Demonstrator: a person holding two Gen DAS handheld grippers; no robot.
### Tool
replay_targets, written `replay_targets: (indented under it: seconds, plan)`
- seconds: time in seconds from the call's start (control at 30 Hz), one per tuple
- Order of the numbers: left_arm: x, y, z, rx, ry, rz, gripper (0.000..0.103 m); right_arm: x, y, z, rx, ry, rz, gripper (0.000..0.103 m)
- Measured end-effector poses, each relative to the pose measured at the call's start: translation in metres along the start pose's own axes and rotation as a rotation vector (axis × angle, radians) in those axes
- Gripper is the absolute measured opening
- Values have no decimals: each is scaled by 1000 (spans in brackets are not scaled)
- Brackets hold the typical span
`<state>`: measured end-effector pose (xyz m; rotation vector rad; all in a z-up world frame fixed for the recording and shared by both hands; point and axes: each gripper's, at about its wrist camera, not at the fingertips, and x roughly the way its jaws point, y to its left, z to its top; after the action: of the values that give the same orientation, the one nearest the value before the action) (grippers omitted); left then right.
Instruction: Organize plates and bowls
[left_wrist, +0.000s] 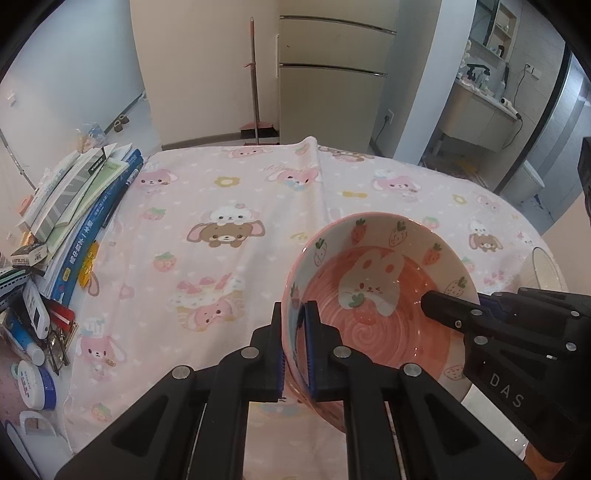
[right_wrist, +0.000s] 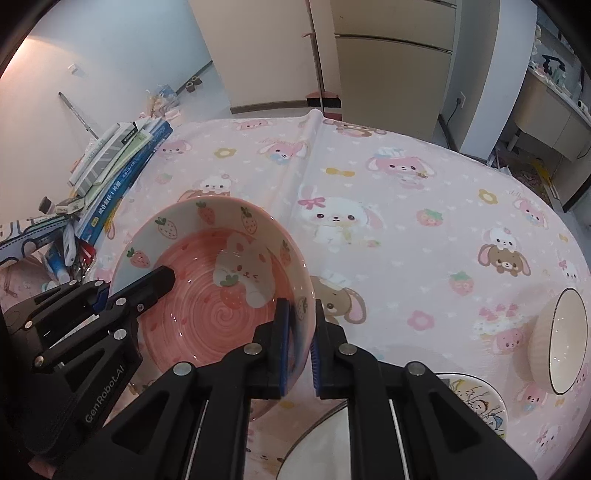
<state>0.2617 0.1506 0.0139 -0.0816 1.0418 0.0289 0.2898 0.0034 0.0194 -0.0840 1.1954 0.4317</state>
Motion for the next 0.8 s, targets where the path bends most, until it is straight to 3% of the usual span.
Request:
replay_targets:
  seconds: [0.17, 0.8]
  plan:
    - [6, 7, -3, 0, 16, 11, 10, 11, 4, -1, -5, 25, 24, 10]
    - [25, 9, -12, 12, 47, 9, 12, 21, 9, -4, -21, 39, -17, 10]
